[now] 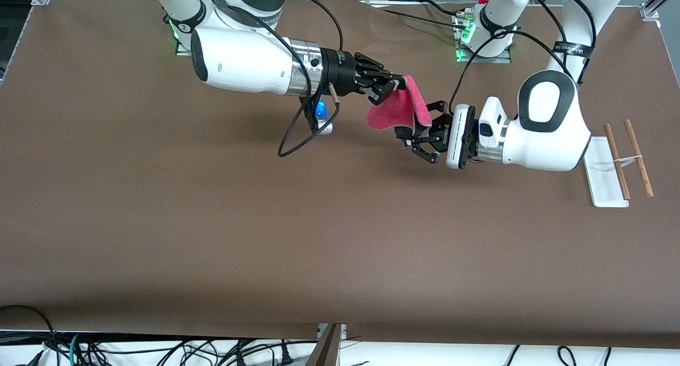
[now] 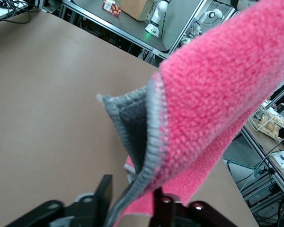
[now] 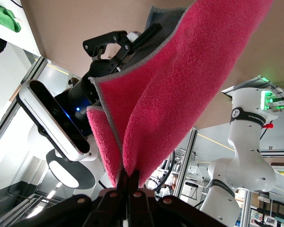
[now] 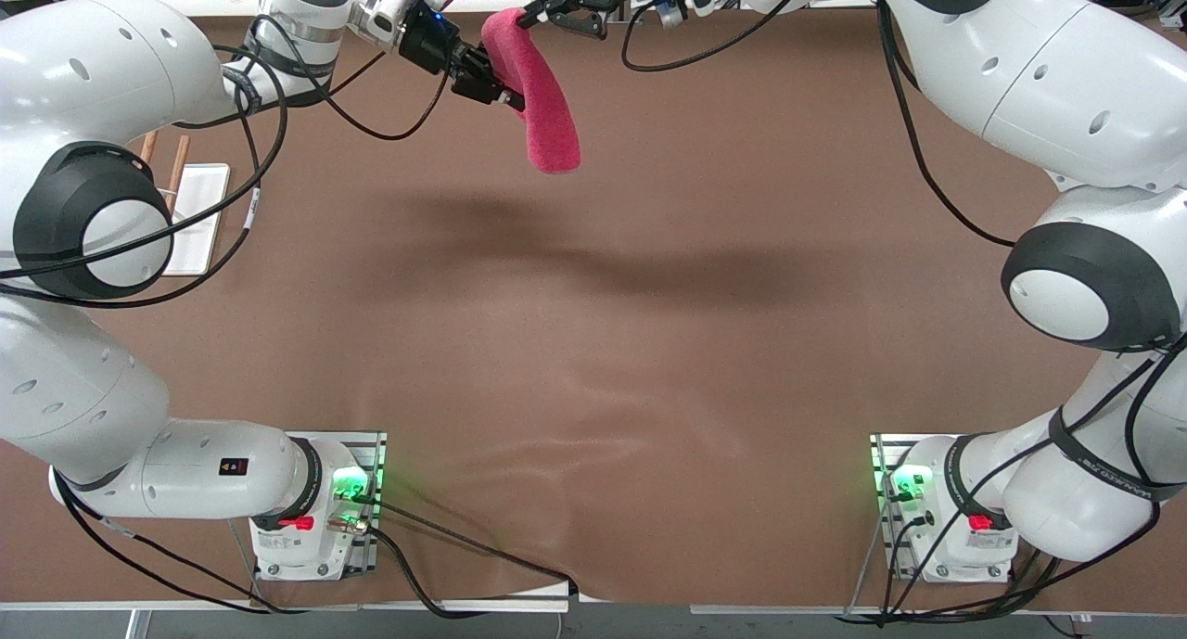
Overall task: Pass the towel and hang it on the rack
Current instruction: 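Open the right gripper while the left gripper pulls the towel away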
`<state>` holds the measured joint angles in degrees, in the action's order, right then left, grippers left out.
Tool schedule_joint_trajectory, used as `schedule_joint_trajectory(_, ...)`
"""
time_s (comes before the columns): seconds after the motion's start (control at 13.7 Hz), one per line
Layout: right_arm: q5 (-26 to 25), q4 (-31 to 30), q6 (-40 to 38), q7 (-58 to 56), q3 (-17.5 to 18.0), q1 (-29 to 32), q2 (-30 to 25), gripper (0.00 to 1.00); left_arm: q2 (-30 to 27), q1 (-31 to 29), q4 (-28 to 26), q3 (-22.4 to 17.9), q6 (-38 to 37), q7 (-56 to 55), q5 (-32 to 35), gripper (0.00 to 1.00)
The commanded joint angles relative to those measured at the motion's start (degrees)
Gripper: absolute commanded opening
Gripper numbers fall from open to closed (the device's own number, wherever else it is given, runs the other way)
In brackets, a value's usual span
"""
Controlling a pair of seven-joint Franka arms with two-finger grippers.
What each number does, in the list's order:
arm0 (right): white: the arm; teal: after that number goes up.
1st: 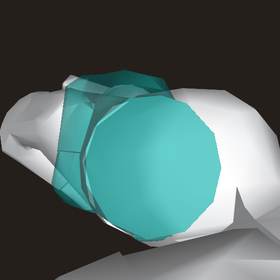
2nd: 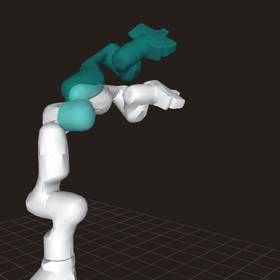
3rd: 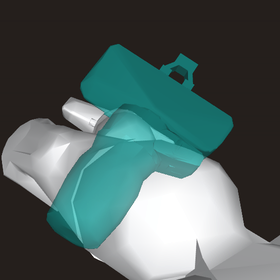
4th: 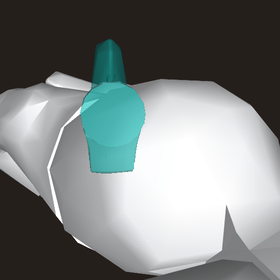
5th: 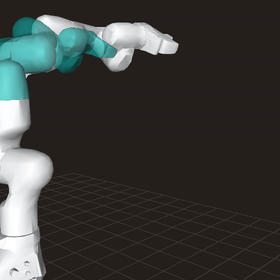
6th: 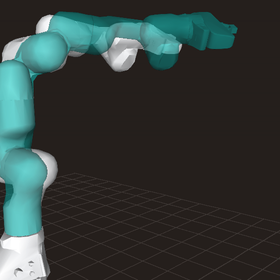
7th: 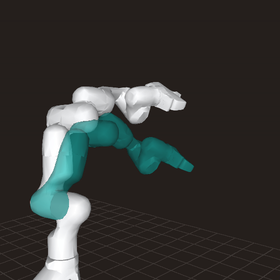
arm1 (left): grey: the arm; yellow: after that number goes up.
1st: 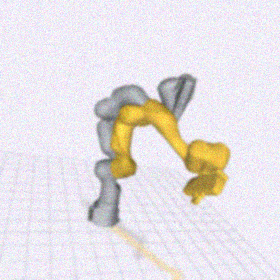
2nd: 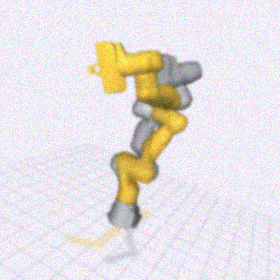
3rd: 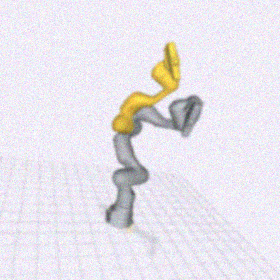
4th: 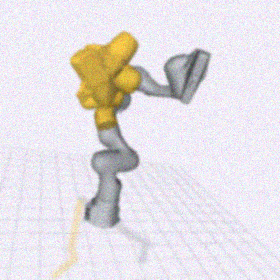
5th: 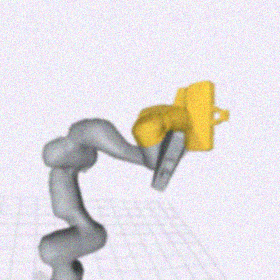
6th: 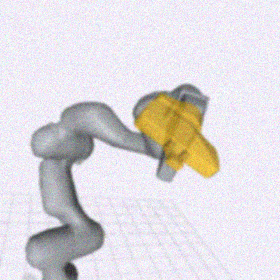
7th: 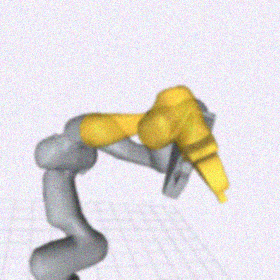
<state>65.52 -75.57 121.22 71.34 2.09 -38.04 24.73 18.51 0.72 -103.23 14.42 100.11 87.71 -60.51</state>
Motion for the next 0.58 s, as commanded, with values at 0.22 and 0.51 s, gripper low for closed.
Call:
schedule_joint_trajectory(0.22, 0.84, 2.18, 0.6, 0.9, 0.11, -0.28, 1.29, 0.0, -3.21, -0.89, -1.89, 0.0, 0.0, 1.67, -0.76, 0.0)
schedule_joint_trajectory(0.51, 0.93, 2.18, 0.6, 0.9, 0.11, -0.19, 1.64, 0.67, -4.18, -2.12, -0.22, -0.53, -0.62, 0.71, 3.37, 0.0)
